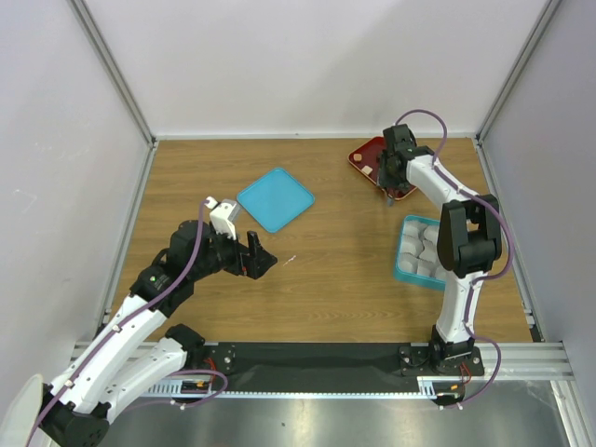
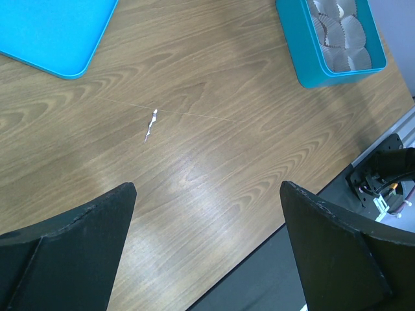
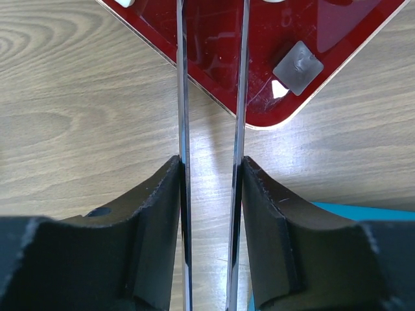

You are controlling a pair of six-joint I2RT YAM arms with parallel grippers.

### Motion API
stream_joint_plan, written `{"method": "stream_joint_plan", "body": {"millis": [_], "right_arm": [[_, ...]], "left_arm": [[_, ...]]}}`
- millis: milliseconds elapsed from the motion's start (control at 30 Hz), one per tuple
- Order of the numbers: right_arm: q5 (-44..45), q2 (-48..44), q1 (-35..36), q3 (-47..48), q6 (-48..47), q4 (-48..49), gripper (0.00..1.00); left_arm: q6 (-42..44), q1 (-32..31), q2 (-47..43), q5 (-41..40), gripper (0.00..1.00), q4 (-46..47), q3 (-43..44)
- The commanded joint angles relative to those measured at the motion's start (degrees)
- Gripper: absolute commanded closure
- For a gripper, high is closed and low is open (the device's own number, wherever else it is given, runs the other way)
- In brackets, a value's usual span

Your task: Pack the chocolate

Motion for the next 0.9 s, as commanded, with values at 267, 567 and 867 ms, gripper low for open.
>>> {"method": "stream_joint_plan", "body": {"millis": [267, 567, 867], "right_arm": [[-0.54, -7.55, -0.18, -0.92, -1.42, -1.71, 0.60], [-0.64, -17.74, -1.76, -3.82, -2.21, -7.06, 0.61], [0.60, -33.81, -5.45, -15.06, 2.00, -16.39, 0.60]], "left_arm": [[0.80, -0.06, 0.38, 0.01, 0.00, 1.29, 0.25], [0.89, -0.06, 0.30, 0.80, 0.00, 1.56, 0.25], [0.89, -0.06, -0.58, 1.95, 0.00, 2.26, 0.25]]}}
